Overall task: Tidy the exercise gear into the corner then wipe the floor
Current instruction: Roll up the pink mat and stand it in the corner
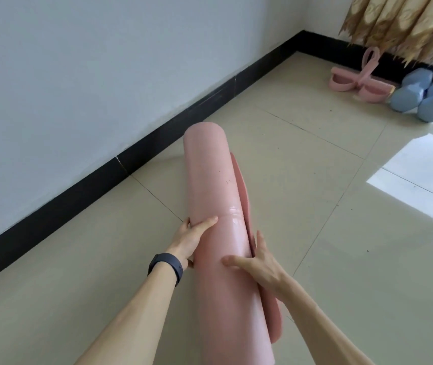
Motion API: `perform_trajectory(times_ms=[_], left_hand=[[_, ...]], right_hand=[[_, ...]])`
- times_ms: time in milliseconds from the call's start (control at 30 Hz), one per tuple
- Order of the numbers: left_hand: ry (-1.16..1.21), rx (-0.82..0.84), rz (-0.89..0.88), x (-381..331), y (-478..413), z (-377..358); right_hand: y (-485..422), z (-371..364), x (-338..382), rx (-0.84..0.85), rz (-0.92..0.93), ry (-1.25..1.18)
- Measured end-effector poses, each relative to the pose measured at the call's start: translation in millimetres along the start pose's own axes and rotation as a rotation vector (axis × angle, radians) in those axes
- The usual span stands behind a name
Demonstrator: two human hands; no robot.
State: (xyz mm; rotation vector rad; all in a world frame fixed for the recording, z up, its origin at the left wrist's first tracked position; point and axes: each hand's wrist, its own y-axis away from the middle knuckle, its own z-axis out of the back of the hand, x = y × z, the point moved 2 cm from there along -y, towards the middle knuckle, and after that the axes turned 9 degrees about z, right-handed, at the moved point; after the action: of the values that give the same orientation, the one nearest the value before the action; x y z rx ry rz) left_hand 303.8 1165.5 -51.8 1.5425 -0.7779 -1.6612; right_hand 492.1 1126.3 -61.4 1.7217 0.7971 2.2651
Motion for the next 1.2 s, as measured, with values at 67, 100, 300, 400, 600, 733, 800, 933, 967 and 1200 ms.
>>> perform_trajectory(times_ms=[67, 100, 300, 400, 600, 733, 800, 933, 967, 1200], left_hand=[[0.009, 0.008, -0.034, 7.2, 12.5, 16.1], [0.024, 0.003, -0.057, 8.8, 20.6, 26.0], [0.144, -0.033, -0.335, -16.8, 82.2, 100.6], [0.144, -0.026, -0.529, -40.9, 125.1, 140.2], [0.105, -0.127, -0.767, -46.2, 191.7, 204.7], [0.057, -0.22, -0.849, -33.8, 219.7, 233.6], [0.033, -0.23, -0.856, -25.7, 231.4, 244.3], [0.095, -0.194, -0.918, -23.0, 264.0, 264.7], [0.143, -0.174, -0.957, -27.1, 275.5, 271.4], [0.328, -0.253, -1.013, -77.6, 348.5, 303.3]], right_hand=[[10.3, -18.7, 2.6, 0.014, 0.064, -0.063], [14.8, -27.7, 5.5, 0.017, 0.093, -0.087], [36.1, -78.1, 76.1, 0.006, 0.341, -0.048], [41.5, -97.7, 124.7, 0.024, 0.423, -0.053], [72.8, -137.5, 217.6, 0.08, 0.567, -0.338], [92.8, -159.3, 251.6, 0.22, 0.668, -0.283], [100.1, -170.4, 261.9, 0.23, 0.678, -0.278], [114.8, -186.9, 271.4, 0.29, 0.643, -0.362], [118.3, -189.0, 275.1, 0.312, 0.641, -0.406], [146.2, -194.8, 349.6, 0.129, 0.699, -0.235]])
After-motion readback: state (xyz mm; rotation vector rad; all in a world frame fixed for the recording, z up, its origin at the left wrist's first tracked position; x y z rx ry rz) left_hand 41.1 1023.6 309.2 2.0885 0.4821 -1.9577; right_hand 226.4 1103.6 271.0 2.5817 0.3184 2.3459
